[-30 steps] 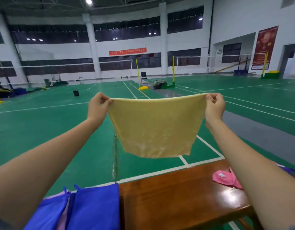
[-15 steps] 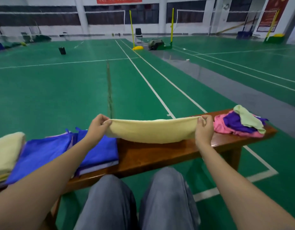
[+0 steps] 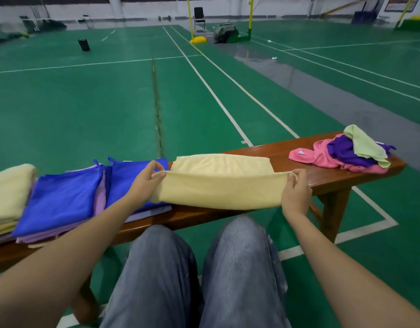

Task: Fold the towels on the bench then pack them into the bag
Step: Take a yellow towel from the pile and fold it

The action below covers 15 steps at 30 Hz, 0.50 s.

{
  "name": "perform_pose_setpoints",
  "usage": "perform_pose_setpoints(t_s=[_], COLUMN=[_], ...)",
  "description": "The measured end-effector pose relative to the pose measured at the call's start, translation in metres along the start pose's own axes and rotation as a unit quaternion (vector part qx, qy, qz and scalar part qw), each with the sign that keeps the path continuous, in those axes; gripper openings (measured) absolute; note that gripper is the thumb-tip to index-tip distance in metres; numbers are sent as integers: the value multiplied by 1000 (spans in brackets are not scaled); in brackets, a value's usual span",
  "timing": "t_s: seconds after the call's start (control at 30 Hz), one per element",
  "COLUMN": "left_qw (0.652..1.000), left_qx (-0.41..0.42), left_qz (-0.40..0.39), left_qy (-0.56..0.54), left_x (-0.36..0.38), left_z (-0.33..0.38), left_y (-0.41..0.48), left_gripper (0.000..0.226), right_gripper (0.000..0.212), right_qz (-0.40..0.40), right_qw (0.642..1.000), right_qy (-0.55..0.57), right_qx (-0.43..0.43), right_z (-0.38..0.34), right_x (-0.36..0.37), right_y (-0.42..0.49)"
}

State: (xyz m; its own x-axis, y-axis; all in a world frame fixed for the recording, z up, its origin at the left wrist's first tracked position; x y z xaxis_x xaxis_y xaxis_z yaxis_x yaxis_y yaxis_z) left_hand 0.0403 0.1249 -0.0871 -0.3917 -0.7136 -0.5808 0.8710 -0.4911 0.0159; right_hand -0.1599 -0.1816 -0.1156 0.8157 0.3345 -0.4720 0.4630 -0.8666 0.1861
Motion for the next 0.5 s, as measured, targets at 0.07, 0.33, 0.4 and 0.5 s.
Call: perform_pose_setpoints(t_s=[0.07, 0.33, 0.4, 0.5], left_qw=[1000, 993, 989, 982], left_qx=[-11, 0, 9, 18], left_qz=[1, 72, 87, 104], left_qy=[13, 98, 123, 157], left_x=[3, 10, 12, 14], left_z=[-6, 7, 10, 13], left_y=[6, 46, 57, 76], left_gripper=[17, 13, 16, 18], right_gripper=[17, 22, 22, 22], right_qz=[-8, 5, 9, 16], right_qw=[1000, 1000, 1000, 999], right_qy=[-10, -16, -22, -34], right_qx=[3, 0, -4, -11], right_z=[4, 2, -1, -2], right_x=[4, 22, 27, 36], right_y=[2, 31, 44, 62])
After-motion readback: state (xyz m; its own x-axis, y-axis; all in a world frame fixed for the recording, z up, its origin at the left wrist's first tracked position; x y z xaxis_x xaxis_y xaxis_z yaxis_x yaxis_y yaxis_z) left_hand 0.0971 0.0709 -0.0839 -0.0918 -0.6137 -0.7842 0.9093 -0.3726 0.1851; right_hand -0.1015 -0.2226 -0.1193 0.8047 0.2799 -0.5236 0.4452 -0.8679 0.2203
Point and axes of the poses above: each hand's wrist, its own y-axis towards the middle knuckle, its own x-axis out of the palm, z = x × y, the point moved 4 cm from there along y, towards the middle knuckle, and after that the axes turned 5 degrees about -z, right-handed, at the moved point
